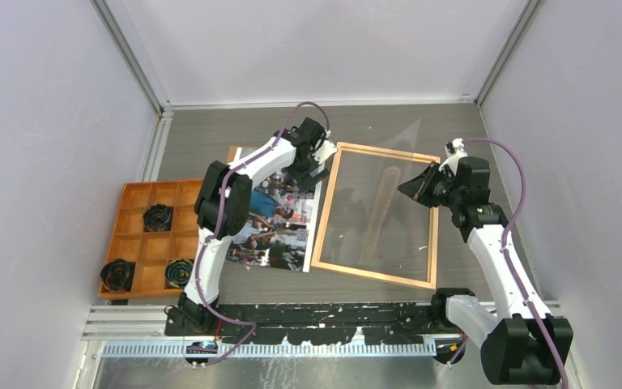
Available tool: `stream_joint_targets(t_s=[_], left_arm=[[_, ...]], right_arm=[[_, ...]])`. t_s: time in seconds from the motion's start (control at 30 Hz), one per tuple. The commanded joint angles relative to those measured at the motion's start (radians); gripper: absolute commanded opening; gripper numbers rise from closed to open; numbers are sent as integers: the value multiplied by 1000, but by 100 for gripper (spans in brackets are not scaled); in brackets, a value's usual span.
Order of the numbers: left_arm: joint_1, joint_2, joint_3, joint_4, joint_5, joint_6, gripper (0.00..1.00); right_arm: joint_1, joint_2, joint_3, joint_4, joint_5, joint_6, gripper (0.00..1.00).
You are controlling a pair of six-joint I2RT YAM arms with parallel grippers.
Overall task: Put the photo into the frame
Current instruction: Move the photo frame item to the center of the board.
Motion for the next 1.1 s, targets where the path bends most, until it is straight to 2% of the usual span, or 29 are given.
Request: stream_joint_targets(t_s=[0.0,0.17,0.4,0.47,0.6,0.8,0.9,1.07], left_arm=[[27,-93,-39,-72,42,49,100],[-3,-242,-230,-92,56,157,100],[-64,-462,-482,-199,118,229,100],[-104,-516,-564,-198,98,235,100],[-211,-623,-755,-124,-11,232,100],[-307,-711,-909,-48,-92,181,100],[-342,-728,-962,3,-128,160,100],[-371,-685,-1057,177,-248,182,100]], right_arm=[[0,12,32,24,51,12,1],[-2,36,68,-21,135,-18,1],[-2,87,59,34,149,-14,1],[-2,89,59,43,162,-19,1],[-3,107,86,45,182,-28,1],[-2,127,97,70,170,-1,1],[-2,126,88,83,170,4,1],[-2,125,86,89,179,4,1]])
